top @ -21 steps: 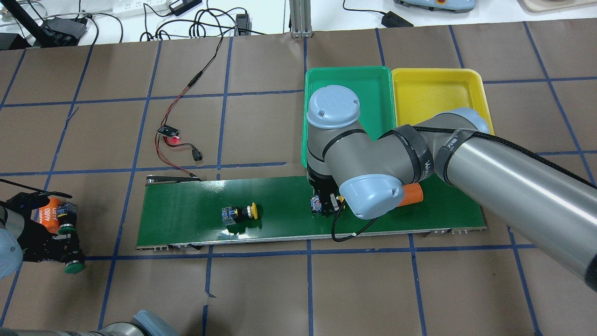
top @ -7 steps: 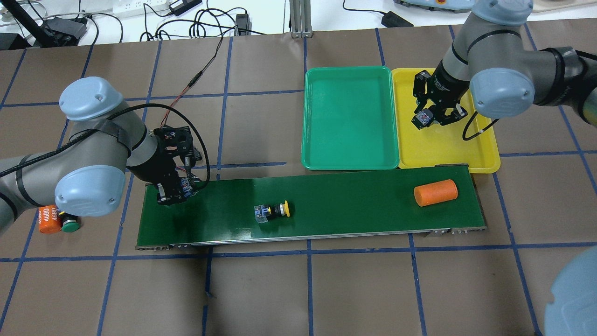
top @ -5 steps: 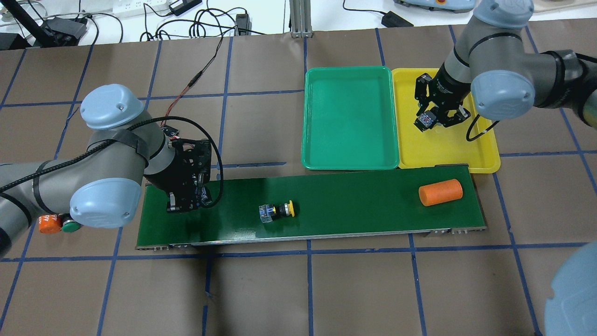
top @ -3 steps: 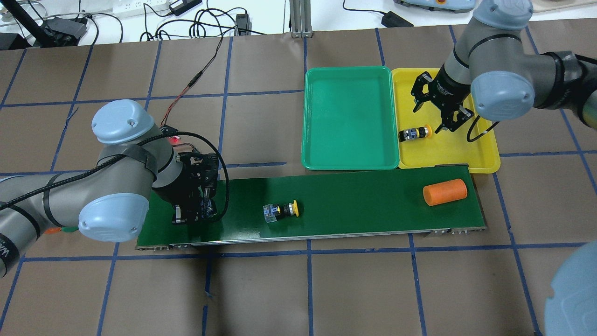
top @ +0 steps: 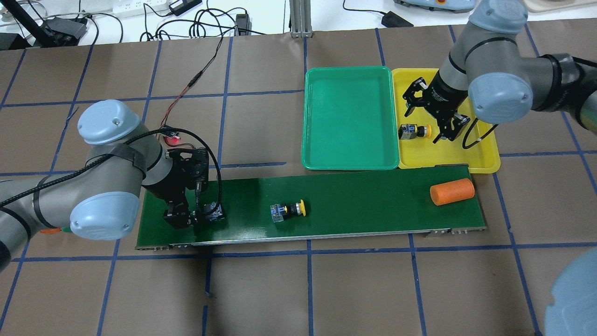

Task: Sort buttons by color to trays
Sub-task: 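Drop the yellow button in the yellow tray while the left places the green button, then grasp the second yellow button with the right gripper while the left reaches to the pile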

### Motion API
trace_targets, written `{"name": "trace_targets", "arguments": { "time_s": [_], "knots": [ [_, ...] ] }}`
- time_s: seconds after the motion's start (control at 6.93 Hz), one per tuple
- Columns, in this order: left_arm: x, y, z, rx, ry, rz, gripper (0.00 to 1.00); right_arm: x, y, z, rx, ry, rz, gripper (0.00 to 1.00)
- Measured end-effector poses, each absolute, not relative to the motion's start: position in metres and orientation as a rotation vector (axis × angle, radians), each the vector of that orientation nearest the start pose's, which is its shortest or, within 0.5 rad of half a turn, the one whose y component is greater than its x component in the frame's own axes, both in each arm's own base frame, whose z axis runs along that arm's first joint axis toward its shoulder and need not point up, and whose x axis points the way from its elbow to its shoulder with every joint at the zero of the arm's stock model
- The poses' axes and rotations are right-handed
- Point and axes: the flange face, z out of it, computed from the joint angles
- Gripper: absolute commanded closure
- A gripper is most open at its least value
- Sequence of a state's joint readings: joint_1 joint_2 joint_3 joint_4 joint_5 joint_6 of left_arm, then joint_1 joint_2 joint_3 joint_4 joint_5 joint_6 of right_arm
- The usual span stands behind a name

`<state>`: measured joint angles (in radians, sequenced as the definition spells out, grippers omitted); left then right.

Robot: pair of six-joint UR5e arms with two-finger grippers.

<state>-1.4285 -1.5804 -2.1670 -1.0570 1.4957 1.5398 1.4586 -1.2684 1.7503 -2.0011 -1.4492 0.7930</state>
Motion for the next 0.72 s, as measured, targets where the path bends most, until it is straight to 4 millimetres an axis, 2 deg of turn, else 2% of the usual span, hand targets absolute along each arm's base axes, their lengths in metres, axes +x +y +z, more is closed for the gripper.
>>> {"name": "trace_targets", "arguments": {
  "time_s": [0.29,0.58,0.72],
  "knots": [
    [0.008,-0.451,0.257,1.842,2.675,-0.102,0.00,0.101,-0.574,0.295,1.248,2.775,0.111,0.00],
    [0.096,-0.449,0.261,1.571,2.796,-0.163,0.00,0.110,-0.555,0.338,1.216,2.768,0.040,0.00],
    [0.136,-0.442,0.258,1.437,2.845,-0.178,0.00,0.116,-0.537,0.359,1.230,2.763,0.062,0.00]
  ]
}}
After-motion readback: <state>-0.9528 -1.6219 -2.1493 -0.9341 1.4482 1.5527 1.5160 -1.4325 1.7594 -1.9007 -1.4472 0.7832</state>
